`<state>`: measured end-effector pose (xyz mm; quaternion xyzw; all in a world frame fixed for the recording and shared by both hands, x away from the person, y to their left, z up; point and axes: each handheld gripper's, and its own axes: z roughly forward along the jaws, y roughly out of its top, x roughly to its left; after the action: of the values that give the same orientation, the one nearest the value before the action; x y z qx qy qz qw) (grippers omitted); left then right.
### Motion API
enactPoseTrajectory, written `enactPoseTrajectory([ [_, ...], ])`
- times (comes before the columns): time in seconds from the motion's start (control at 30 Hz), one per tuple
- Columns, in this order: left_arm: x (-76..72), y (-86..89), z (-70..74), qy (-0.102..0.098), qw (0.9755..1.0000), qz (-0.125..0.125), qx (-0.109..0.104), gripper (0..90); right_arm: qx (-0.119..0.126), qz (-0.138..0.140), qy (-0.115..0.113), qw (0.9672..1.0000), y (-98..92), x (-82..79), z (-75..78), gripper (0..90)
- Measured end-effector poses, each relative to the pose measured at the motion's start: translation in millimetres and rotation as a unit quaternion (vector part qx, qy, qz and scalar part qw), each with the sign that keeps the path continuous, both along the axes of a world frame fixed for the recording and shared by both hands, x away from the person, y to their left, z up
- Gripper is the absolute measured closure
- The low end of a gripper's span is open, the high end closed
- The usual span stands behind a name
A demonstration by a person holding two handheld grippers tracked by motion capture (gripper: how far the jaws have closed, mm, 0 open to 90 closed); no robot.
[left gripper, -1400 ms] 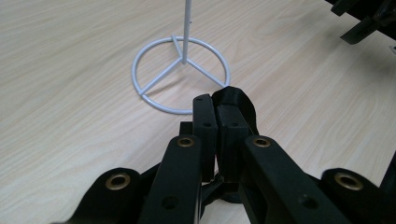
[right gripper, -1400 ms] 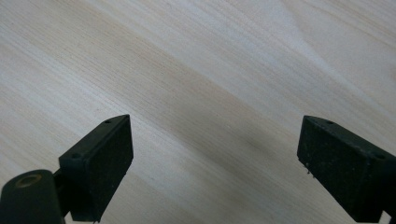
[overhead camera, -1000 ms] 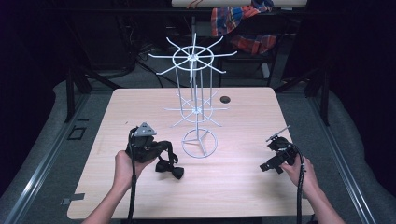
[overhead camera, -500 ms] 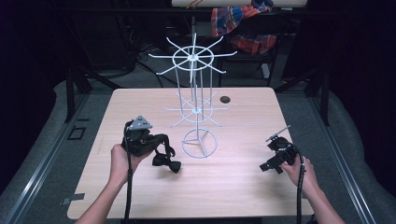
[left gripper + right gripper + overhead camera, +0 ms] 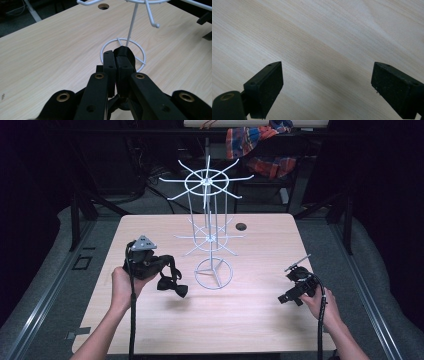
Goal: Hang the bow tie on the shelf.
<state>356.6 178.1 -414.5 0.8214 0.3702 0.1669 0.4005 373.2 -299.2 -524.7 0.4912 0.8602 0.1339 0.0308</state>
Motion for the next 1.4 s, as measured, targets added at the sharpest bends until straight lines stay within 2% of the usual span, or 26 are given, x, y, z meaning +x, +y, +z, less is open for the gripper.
enactPoseTrajectory([
  [0.17,1.8,-0.1,7.7,-0.008,1.0000,0.000,0.003,88.1,0.002,-0.001,-0.001,1.0000,-0.2,-0.1,0.0,10.2],
  [0.4,-0.1,-3.0,12.9,-0.009,0.9999,-0.006,0.003,88.1,0.002,-0.003,0.002,1.0000,0.0,-0.4,0.6,10.2],
  [0.43,-0.6,-3.7,13.8,-0.012,0.9999,-0.007,0.002,88.1,0.001,0.000,-0.003,1.0000,-0.4,0.0,-0.1,10.2],
  [0.5,-2.1,-5.0,17.2,-0.015,0.9998,-0.010,0.005,88.1,0.002,-0.003,0.003,1.0000,0.0,-0.3,0.7,10.2],
  [0.77,-4.1,-7.8,24.2,-0.023,0.9996,-0.014,0.008,88.1,-0.003,-0.002,0.003,1.0000,0.2,-0.2,1.0,10.2],
  [1.4,-1.6,-20.7,33.1,-0.030,0.9990,-0.026,0.019,88.0,0.002,-0.002,-0.002,1.0000,0.5,-0.1,0.5,10.2],
])
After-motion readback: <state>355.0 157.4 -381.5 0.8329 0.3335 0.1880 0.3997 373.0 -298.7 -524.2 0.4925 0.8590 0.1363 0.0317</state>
